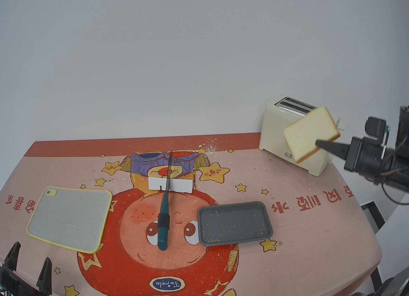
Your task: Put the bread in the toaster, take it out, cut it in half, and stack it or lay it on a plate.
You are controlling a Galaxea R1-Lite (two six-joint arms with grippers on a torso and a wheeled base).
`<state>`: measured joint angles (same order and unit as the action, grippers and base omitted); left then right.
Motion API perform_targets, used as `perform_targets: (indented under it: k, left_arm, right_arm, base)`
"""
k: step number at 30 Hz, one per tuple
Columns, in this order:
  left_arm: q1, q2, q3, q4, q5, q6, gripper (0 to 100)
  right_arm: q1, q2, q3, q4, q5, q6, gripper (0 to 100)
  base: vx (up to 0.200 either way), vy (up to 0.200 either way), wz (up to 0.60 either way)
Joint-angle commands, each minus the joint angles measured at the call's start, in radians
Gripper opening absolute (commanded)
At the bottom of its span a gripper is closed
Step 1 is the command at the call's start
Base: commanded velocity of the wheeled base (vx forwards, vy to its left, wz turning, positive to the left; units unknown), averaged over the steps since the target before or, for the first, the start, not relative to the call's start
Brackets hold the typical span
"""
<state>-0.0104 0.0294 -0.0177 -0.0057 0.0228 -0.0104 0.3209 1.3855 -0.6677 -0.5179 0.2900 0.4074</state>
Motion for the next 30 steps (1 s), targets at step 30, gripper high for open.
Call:
perform_targets:
  k: [30]
  left_arm:
    - [0.0, 0.001, 0.018, 0.0, 0.0, 0.001, 100]
  right_arm:
    - [-0.373, 0.351, -0.718, 0.457, 0.227, -0.667, 0]
  base:
    - [0.0, 0.0, 0.0]
